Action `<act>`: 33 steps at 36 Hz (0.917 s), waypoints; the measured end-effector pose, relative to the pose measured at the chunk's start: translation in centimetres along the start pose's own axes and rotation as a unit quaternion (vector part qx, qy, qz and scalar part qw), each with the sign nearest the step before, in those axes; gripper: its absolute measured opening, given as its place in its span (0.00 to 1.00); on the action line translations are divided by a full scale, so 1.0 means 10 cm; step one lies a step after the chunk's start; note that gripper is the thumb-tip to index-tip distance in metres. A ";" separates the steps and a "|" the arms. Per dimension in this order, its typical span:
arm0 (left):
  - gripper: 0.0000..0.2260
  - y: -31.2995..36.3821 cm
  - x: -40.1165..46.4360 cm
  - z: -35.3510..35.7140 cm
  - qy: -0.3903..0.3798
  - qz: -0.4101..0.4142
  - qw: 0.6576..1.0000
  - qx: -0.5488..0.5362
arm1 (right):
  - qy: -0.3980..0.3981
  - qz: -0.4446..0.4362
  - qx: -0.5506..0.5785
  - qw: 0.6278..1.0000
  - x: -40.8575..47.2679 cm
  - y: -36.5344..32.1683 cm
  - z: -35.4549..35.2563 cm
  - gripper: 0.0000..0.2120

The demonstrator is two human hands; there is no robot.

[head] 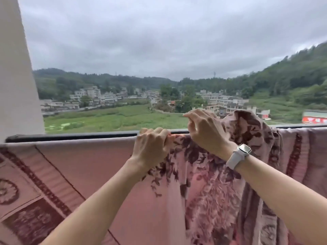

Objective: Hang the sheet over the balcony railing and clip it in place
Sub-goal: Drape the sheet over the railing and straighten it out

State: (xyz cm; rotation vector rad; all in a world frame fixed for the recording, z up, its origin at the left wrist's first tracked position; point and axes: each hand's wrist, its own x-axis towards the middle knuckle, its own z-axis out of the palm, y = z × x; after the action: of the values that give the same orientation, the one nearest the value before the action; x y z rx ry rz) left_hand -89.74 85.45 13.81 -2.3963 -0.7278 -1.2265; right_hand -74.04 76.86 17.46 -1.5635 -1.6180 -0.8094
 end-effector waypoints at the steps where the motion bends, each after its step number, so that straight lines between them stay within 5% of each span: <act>1: 0.16 -0.17 -0.12 -0.08 0.004 -0.015 1.000 0.009 | -0.013 -0.011 0.005 1.000 -0.02 -0.16 0.10 0.13; 9: 0.18 -1.66 -1.06 -0.81 0.004 -0.087 0.991 0.100 | -0.044 -0.073 0.004 0.996 -0.08 -1.59 0.87 0.12; 20: 0.26 -3.08 -2.04 -1.57 0.001 -0.183 0.975 0.124 | -0.067 -0.102 -0.033 0.992 0.10 -3.13 1.64 0.24; 25: 0.24 -3.37 -2.05 -1.70 0.018 -0.258 0.960 0.104 | -0.014 -0.054 0.021 0.998 0.33 -3.46 1.83 0.14; 33: 0.13 -3.50 -1.86 -1.77 0.083 -0.196 0.973 0.089 | 0.017 -0.095 0.048 0.994 0.53 -3.37 1.77 0.04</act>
State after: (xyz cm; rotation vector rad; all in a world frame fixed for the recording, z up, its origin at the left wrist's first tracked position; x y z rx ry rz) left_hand -130.77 99.21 11.09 -2.0367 -1.2407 -1.4195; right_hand -108.94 92.58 14.19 -1.3379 -1.7732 -0.8391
